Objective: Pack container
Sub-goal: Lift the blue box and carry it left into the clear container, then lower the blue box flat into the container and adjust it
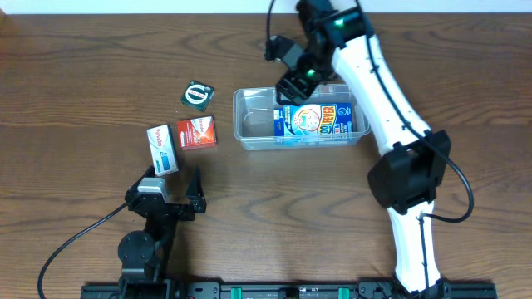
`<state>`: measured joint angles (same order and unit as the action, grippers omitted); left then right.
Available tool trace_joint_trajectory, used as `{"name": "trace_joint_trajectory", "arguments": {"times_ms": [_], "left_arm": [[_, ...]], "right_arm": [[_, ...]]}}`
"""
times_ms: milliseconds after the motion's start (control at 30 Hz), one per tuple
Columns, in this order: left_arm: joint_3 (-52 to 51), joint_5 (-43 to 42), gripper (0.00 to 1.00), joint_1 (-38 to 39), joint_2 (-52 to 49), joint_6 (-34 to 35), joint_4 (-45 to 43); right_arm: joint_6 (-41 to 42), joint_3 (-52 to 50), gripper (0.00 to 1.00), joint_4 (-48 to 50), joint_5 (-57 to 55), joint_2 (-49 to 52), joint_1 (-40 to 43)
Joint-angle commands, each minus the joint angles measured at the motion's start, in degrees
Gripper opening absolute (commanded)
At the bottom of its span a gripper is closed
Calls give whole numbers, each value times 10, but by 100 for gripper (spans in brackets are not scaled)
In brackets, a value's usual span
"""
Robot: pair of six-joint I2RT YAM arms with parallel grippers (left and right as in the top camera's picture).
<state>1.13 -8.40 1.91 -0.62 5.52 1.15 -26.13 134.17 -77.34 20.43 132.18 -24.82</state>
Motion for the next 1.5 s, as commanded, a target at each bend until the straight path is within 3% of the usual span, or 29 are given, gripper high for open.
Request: {"name": "trace_joint_trajectory", "arguments": {"times_ms": [0,167,433,800,1467], "left_arm": [[-9,-6,98,-2,3,-6,20],[-9,-6,98,-2,3,-6,20],[-9,-6,98,-2,3,-6,20],[-9,-6,98,-2,3,-6,20],[-9,-6,98,-2,3,-6,20]], "right_arm": [[142,-5,43,7,-21,2,-24],[221,-30,20,3,-59,2,-53],[317,-116,2,51,-117,2,-86],[364,-185,2,136,-165,2,-87],[364,-245,3,203,-175,2,-85]]}}
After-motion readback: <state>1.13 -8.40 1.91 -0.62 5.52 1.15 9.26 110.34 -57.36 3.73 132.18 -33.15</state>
